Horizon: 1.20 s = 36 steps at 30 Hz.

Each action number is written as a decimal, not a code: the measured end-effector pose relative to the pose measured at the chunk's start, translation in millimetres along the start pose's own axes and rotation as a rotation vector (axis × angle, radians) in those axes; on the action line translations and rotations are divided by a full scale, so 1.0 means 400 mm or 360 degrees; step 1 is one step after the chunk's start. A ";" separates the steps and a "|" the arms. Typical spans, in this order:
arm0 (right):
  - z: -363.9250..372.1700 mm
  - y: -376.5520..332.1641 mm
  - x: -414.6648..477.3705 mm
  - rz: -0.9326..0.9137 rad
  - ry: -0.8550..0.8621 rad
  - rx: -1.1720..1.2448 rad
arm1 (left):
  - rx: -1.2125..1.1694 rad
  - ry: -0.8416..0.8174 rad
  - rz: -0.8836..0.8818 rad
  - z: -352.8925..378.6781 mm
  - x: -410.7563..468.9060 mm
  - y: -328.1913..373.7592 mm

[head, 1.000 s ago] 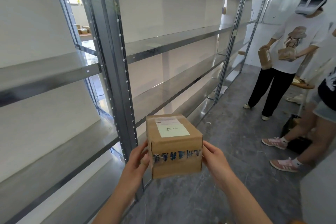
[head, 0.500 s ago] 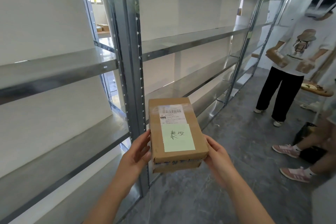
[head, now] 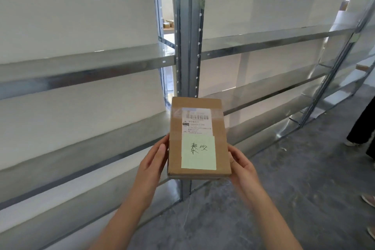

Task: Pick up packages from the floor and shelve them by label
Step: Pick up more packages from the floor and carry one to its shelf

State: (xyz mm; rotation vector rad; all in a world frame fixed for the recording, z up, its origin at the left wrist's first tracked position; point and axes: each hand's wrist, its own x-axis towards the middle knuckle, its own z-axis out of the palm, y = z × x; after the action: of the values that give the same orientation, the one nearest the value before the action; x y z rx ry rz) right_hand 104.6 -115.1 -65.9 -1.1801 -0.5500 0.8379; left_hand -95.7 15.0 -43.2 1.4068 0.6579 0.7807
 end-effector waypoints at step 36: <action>1.357 0.412 -0.662 0.0477 -0.1997 -0.0317 | -0.0259 0.2088 0.0355 -0.976 -1.173 0.095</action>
State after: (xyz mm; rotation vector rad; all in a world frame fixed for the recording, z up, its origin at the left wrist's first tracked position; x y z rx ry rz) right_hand -508.8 7.0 -42.0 -0.7974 -1.5117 1.8085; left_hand -690.5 -126.2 -56.2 0.6685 1.3766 1.9070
